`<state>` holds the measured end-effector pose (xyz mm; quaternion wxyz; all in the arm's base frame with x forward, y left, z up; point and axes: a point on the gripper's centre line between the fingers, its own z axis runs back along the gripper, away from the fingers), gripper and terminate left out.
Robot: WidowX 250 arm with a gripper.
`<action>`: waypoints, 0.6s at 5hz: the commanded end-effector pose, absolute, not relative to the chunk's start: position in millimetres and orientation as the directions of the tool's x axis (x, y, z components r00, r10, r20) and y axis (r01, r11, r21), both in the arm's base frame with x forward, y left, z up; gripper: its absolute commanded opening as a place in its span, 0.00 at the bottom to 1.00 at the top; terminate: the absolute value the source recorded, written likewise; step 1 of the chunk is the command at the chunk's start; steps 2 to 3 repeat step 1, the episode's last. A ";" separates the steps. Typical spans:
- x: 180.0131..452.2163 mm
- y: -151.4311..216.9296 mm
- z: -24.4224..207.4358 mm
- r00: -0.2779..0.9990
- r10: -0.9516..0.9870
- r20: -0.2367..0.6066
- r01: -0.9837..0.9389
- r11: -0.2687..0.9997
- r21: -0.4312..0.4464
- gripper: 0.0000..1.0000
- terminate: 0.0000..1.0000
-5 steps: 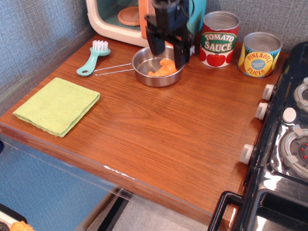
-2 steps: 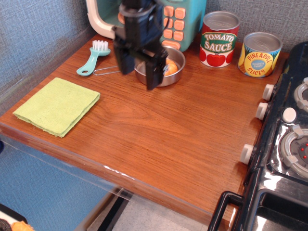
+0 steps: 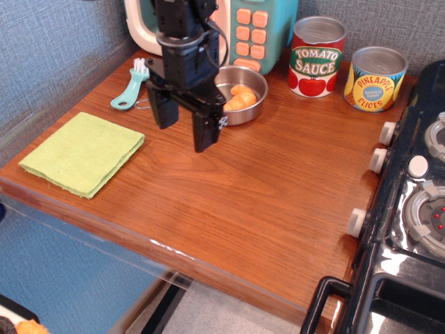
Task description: Place the croissant in the pot.
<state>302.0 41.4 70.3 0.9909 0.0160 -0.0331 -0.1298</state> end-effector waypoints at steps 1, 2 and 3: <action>294.7 51.1 94.9 0.959 -0.255 0.120 0.249 0.966 0.068 1.00 1.00; 294.7 51.1 94.9 0.959 -0.255 0.120 0.249 0.966 0.068 1.00 1.00; 294.7 51.1 94.9 0.959 -0.255 0.120 0.249 0.966 0.068 1.00 1.00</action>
